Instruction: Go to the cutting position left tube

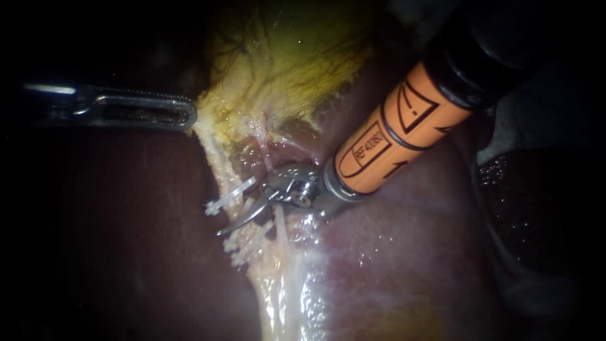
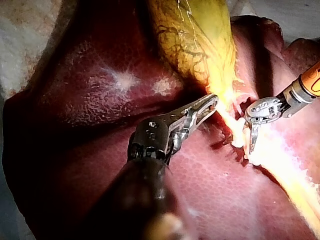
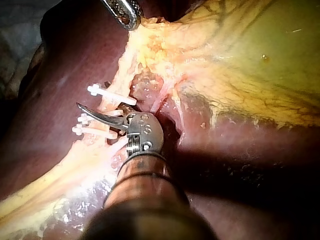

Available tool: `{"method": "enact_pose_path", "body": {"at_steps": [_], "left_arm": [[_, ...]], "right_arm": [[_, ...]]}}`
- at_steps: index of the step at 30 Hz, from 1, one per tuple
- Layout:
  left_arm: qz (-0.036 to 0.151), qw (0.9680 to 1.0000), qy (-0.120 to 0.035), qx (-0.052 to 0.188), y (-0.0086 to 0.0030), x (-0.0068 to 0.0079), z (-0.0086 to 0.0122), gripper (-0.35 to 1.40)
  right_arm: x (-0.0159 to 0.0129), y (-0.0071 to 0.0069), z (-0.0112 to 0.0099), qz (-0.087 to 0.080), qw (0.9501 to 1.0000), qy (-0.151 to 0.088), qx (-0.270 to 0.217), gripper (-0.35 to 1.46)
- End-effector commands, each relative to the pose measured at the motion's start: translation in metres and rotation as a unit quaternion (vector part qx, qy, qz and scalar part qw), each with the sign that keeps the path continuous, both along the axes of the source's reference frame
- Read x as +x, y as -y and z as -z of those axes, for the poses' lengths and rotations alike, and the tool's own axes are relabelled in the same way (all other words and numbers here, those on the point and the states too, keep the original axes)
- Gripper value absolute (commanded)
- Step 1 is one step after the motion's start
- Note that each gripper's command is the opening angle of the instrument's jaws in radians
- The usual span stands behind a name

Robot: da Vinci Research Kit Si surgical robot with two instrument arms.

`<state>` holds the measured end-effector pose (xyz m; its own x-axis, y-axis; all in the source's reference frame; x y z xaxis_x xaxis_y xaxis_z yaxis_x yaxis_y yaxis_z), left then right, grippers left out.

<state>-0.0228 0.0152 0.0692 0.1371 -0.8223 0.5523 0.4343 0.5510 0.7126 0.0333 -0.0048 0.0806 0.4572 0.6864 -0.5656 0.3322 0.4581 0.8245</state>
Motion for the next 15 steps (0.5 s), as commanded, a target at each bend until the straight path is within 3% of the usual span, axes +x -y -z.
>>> {"method": "enact_pose_path", "body": {"at_steps": [1,8,15], "left_arm": [[0.0,1.0,0.0,0.0,0.0,0.0,0.0,-0.35],[0.0,1.0,0.0,0.0,0.0,0.0,0.0,-0.35],[0.0,1.0,0.0,0.0,0.0,0.0,0.0,-0.35]], "right_arm": [[-0.0002,-0.0002,0.0001,0.002,1.0,0.005,0.005,0.97],[-0.0008,-0.0016,0.0003,0.011,0.9998,0.012,0.013,1.02],[-0.0003,-0.0017,0.0003,0.023,0.9995,0.011,0.02,1.02]]}}
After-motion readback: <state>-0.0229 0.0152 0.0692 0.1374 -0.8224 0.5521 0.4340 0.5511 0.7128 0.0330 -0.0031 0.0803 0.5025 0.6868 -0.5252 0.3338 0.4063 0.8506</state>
